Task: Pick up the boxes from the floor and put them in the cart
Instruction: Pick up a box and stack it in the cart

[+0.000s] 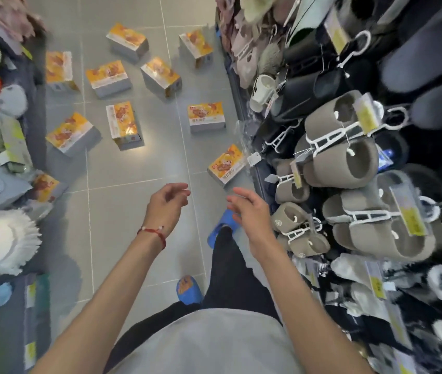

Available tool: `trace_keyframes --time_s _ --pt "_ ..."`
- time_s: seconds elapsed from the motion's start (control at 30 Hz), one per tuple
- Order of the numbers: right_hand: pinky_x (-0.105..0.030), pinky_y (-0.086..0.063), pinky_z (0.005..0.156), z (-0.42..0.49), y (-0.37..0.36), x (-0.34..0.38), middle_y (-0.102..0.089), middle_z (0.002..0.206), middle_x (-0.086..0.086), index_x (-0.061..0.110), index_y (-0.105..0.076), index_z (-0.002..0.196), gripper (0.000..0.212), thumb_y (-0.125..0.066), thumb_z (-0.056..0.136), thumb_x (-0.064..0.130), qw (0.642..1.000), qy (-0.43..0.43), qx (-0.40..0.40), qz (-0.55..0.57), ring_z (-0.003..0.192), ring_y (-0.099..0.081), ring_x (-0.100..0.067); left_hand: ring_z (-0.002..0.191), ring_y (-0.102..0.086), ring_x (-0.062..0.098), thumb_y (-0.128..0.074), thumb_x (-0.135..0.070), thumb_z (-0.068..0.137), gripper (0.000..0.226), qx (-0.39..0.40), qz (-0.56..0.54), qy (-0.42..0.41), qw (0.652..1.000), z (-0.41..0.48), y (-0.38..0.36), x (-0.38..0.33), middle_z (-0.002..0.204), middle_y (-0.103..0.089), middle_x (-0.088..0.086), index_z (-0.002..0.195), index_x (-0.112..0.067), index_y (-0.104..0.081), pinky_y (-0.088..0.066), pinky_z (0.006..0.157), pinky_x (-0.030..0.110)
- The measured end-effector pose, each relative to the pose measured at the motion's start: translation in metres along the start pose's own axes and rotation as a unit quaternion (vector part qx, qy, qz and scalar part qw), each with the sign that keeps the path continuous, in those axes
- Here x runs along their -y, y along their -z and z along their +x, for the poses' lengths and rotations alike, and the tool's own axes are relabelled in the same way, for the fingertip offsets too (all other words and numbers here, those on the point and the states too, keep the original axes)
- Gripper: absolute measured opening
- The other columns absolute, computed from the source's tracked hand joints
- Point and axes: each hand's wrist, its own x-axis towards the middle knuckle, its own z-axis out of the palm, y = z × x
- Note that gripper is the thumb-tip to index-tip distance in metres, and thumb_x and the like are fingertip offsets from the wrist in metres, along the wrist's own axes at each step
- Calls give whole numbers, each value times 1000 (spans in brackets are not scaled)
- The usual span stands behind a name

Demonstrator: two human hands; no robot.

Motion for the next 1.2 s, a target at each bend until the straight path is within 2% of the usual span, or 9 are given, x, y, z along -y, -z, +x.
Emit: trace_keyframes --time_s 0.13,0.5,0.6,0.8,0.9,0.97,1.03,1.1,1.2 --pt "-31 -55 96 81 -1 29 -74 116 -3 31 -67 108 18 -62 100 16 999 -28 14 -14 104 -70 -14 106 -66 24 -53 -7 98 26 -16 1 25 1000 72 -23 -30 117 -70 9 120 -10 -66 -49 91 31" --pt "-42 -54 104 280 -18 48 -74 118 -15 15 -65 127 28 -59 100 15 985 -100 12 -138 110 -70 -27 103 -68 23 -59 -12 95 27 -38 -31 165 985 259 -80 -45 112 -70 10 122 -11 -65 -53 91 36" --pt "-39 -56 97 332 -30 25 -74 114 -15 18 -67 124 26 -60 99 15 981 -115 -4 -157 106 -71 -27 106 -68 25 -60 -11 95 29 -35 -25 213 976 312 -91 -19 109 -69 11 123 -10 -65 -53 97 41" --pt "-27 -49 76 444 -48 -49 -71 104 2 25 -69 118 24 -59 96 20 972 -131 -49 -186 92 -65 -15 102 -68 30 -60 -3 90 35 6 58 267 962 411 -121 71 108 -70 15 125 -7 -63 -56 91 45" --pt "-29 -52 82 502 -55 -93 -68 110 5 23 -68 124 27 -59 99 20 968 -113 -41 -220 100 -65 -16 108 -66 32 -64 -5 87 39 24 79 307 948 465 -144 121 116 -69 17 125 -11 -62 -55 96 47" --pt "-21 -51 86 540 -57 -119 -66 115 5 22 -67 125 27 -60 99 17 965 -102 -32 -240 110 -64 -16 113 -64 32 -67 -7 86 44 46 92 317 943 501 -163 150 122 -65 20 129 -12 -57 -53 99 46" --pt "-6 -43 77 577 -56 -146 -64 119 8 30 -66 115 24 -61 97 16 959 -97 -30 -264 112 -62 -13 115 -62 33 -70 -12 85 52 63 128 307 941 536 -181 178 125 -63 19 134 -13 -53 -53 99 44" --pt "-6 -41 73 612 -52 -172 -62 125 8 39 -60 106 25 -62 97 16 955 -95 -32 -278 112 -62 -6 117 -60 34 -72 -17 85 58 70 149 300 940 568 -197 203 128 -61 20 138 -12 -50 -53 99 44" --pt "-12 -41 87 662 -39 -208 -53 146 0 30 -57 133 35 -61 99 21 947 -94 -38 -304 119 -59 -1 116 -60 35 -74 -20 85 59 62 148 304 939 614 -220 238 128 -60 21 136 -7 -47 -53 98 45"
